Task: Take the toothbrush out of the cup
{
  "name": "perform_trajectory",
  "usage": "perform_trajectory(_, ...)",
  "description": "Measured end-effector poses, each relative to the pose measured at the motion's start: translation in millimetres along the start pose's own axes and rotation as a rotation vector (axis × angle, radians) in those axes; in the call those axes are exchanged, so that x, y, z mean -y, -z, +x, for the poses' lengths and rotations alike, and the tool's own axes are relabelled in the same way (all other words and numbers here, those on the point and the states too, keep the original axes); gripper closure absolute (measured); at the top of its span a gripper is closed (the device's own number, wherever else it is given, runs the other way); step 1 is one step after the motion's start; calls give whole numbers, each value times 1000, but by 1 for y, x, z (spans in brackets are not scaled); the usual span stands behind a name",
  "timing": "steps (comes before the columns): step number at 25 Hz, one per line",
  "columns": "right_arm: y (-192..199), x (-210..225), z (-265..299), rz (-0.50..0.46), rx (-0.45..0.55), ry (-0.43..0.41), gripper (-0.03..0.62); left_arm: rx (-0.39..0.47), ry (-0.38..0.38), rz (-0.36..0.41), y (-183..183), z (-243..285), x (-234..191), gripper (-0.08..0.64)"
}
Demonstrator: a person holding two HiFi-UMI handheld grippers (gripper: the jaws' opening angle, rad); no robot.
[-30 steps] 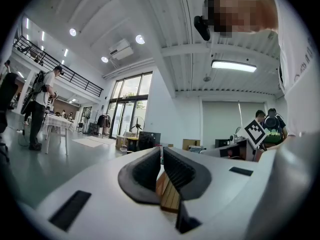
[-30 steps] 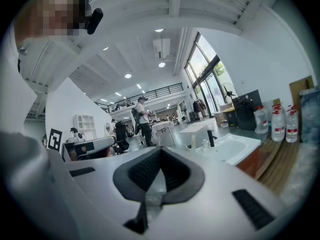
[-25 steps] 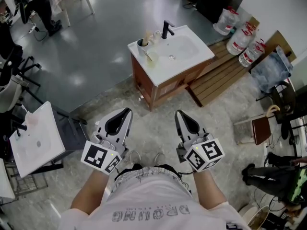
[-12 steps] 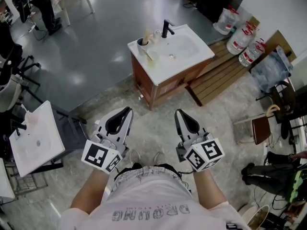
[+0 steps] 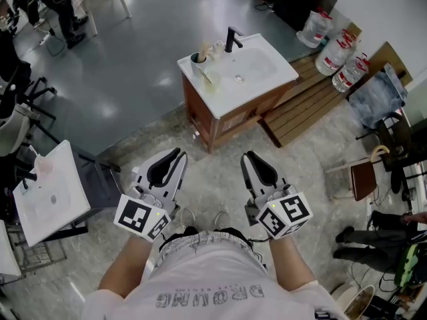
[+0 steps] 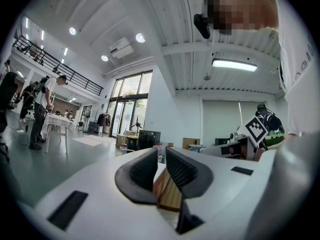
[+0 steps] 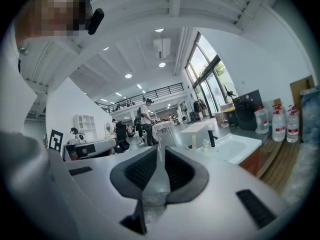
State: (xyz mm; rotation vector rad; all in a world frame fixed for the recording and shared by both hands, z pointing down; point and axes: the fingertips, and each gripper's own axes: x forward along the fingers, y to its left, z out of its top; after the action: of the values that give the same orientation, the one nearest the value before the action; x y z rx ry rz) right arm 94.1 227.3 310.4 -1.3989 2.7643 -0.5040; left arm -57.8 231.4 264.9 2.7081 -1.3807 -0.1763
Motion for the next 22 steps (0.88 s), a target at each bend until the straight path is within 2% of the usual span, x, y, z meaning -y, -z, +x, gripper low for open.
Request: perform_trajectory(22, -1, 1, 0, 15, -4, -9, 456, -15, -1, -10, 3, 3, 1, 425)
